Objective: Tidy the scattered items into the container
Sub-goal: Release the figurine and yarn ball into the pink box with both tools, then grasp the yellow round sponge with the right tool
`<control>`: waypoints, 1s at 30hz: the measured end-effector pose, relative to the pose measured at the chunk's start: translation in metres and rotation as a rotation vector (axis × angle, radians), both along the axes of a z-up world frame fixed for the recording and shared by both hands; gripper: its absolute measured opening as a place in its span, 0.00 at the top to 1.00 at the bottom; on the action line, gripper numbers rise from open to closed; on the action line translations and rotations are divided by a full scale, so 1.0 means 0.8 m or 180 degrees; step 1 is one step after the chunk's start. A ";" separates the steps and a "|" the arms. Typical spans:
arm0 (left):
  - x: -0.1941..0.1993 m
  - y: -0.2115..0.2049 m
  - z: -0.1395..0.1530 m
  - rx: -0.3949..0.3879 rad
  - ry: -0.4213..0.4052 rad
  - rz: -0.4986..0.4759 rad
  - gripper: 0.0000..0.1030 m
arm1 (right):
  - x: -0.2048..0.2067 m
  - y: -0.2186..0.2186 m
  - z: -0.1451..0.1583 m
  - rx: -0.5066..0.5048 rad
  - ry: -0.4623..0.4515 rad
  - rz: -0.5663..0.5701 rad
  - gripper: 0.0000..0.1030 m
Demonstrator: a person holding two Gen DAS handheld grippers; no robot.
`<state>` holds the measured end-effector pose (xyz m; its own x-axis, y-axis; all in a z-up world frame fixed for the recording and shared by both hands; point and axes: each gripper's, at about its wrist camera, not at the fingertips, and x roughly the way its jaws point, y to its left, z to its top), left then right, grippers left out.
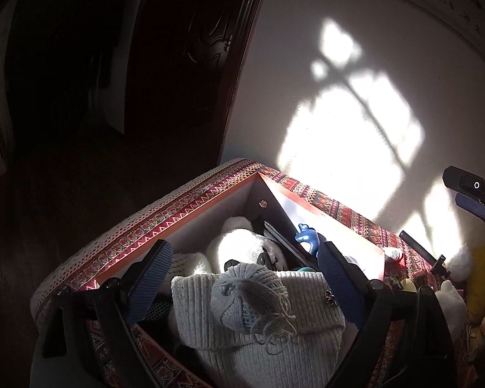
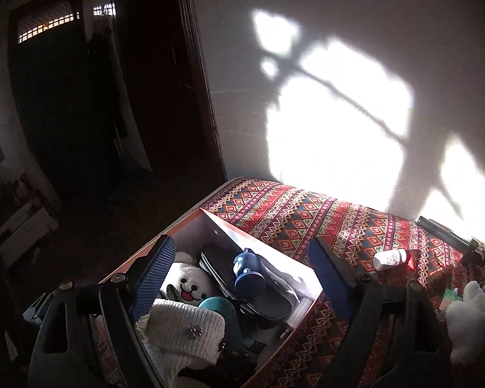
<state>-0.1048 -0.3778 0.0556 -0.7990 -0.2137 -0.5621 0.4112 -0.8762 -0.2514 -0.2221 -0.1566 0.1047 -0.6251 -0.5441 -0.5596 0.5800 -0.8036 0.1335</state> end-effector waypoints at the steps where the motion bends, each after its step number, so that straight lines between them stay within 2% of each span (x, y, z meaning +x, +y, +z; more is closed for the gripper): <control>1: 0.000 0.003 0.001 -0.0007 0.0010 -0.0017 0.08 | 0.001 0.009 0.001 -0.0014 -0.0018 -0.0035 0.18; 5: -0.008 0.022 0.004 -0.0019 0.0034 -0.0119 0.03 | -0.005 0.058 -0.004 -0.0076 -0.0100 -0.0216 0.18; 9: -0.014 0.058 0.008 -0.0081 0.0059 -0.0311 0.02 | -0.017 0.124 -0.013 -0.0260 -0.0267 -0.0476 0.18; 14: -0.029 0.129 0.003 -0.0339 0.0012 -0.0665 0.02 | -0.032 0.204 -0.033 -0.0424 -0.0456 -0.0826 0.18; 17: -0.037 0.181 -0.007 -0.0534 -0.0062 -0.0942 0.02 | -0.051 0.246 -0.059 -0.0498 -0.0637 -0.0995 0.18; 20: -0.048 0.231 -0.021 -0.0750 -0.0174 -0.1227 0.02 | -0.078 0.274 -0.103 -0.0382 -0.0873 -0.1142 0.18; 24: -0.056 0.271 -0.036 -0.1014 -0.0296 -0.1409 0.02 | -0.115 0.296 -0.194 -0.0037 -0.1290 -0.1344 0.16; 27: -0.063 0.271 -0.042 -0.0992 -0.0373 -0.1419 0.02 | -0.141 0.298 -0.260 0.0286 -0.1547 -0.1373 0.09; 30: -0.075 0.257 -0.047 -0.0832 -0.0455 -0.1367 0.02 | -0.164 0.303 -0.307 0.0363 -0.1676 -0.1533 0.09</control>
